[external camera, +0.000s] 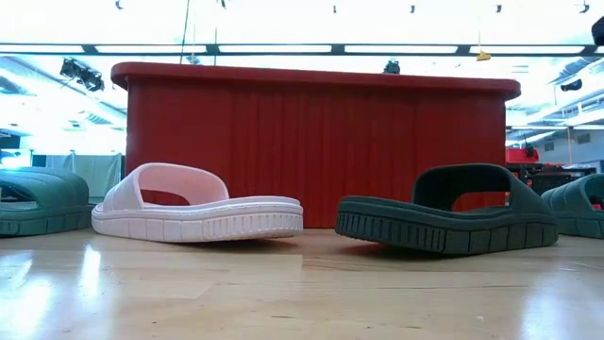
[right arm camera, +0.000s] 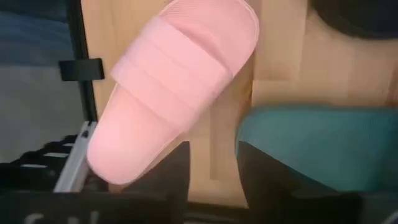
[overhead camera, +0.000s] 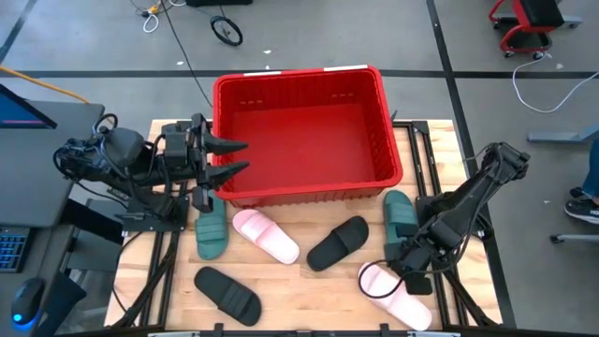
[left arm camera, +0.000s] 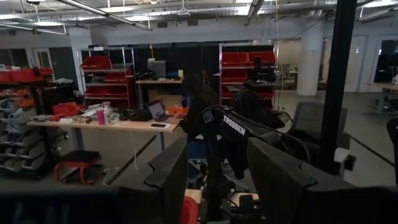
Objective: Pick and place slides into bin
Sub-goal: Put the right green slide into the red bin
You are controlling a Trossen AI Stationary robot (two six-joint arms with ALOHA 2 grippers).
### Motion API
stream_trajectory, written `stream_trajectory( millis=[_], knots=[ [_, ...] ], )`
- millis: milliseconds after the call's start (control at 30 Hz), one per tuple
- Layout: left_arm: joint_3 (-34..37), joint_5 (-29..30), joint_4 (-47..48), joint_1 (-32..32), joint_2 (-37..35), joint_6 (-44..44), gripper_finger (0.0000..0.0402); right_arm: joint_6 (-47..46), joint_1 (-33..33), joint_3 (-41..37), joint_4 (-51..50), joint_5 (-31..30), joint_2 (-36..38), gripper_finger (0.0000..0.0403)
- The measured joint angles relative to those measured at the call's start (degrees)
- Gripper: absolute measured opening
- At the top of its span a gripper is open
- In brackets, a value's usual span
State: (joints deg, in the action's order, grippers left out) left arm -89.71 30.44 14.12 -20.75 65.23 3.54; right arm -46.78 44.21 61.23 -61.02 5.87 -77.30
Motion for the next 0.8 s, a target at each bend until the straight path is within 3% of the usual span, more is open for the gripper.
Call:
stream_trajectory(
  millis=[267,400,600,800],
  knots=[
    [0.00,0.00,1.31,0.00,0.00,-0.05,0.0172,-1.49,0.19,-4.09,0.92,-0.20,-7.27,0.0242],
    [0.00,0.00,1.32,0.00,0.00,-0.05,0.0172,-2.44,0.21,-7.28,1.01,-1.43,-11.00,0.0268],
    [0.00,0.00,1.32,0.00,0.00,0.09,0.0172,-2.67,0.21,-11.40,1.13,-2.37,-13.75,0.0269],
    [0.00,0.00,1.32,0.00,0.00,0.12,0.0172,-3.31,0.17,-16.86,7.96,-3.00,-13.75,0.0221]
  ],
)
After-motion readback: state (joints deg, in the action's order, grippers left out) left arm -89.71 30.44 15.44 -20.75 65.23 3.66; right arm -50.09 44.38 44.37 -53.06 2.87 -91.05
